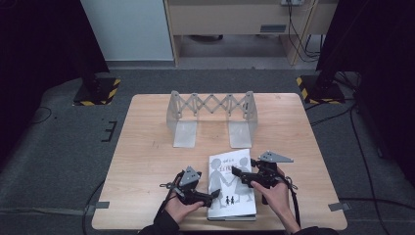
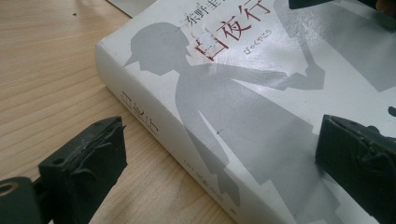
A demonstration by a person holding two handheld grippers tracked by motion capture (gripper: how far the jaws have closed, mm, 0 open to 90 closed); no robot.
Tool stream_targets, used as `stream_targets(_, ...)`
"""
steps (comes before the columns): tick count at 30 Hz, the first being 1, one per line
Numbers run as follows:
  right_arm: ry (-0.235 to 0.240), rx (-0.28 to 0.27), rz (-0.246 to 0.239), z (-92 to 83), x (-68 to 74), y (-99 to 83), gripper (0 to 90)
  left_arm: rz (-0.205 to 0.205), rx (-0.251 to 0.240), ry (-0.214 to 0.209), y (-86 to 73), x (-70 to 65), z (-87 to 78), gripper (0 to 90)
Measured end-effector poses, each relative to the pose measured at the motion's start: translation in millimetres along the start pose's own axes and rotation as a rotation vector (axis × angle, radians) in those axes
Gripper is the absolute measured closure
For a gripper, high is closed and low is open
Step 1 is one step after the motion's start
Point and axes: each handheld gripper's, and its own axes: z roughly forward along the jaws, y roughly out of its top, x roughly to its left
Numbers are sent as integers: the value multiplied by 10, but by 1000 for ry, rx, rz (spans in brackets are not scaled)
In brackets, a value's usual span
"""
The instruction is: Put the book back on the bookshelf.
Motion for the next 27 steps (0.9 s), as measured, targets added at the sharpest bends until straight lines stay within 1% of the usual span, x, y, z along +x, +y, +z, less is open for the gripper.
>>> stream_targets(3, 1, -7, 8, 15, 21, -6, 231, -5, 0, -6, -3, 5, -1, 17)
stream_targets(6, 24, 19, 15, 59, 64, -54, 224, -4, 4, -9, -4, 9, -3, 26)
stream_targets(8, 37, 31, 29, 79, 75, -83, 237, -1, 7, -7, -5, 12, -5, 30)
stream_targets(12, 50, 58, 38, 108, 81, -129, 269, 6, 10, -2, -9, 13, -9, 38)
stream_targets(13, 53, 65, 39, 122, 90, -141, 260, 5, 11, -1, -10, 14, -9, 41)
stream_targets(14, 44, 70, 32, 131, 91, -150, 260, 5, 11, -1, -11, 14, -9, 41)
stream_targets(15, 44, 77, 37, 135, 86, -153, 261, 4, 12, -1, -12, 15, -9, 43)
stream_targets(18, 44, 78, 35, 139, 78, -157, 264, 0, 13, -3, -13, 16, -9, 45)
stream_targets(19, 51, 64, 39, 130, 85, -152, 278, -8, 12, -7, -14, 21, -11, 45)
stream_targets(20, 52, 61, 42, 122, 86, -149, 288, -9, 12, -9, -14, 23, -12, 46)
stream_targets(22, 59, 55, 53, 108, 85, -145, 316, -7, 12, -8, -16, 27, -18, 51)
stream_targets(24, 59, 61, 68, 99, 81, -151, 339, -7, 12, -7, -19, 31, -21, 56)
stream_targets(25, 62, 53, 80, 98, 74, -163, 346, -7, 13, -7, -20, 32, -21, 57)
stream_targets(27, 60, 60, 87, 106, 58, -180, 347, -9, 15, -9, -23, 38, -17, 57)
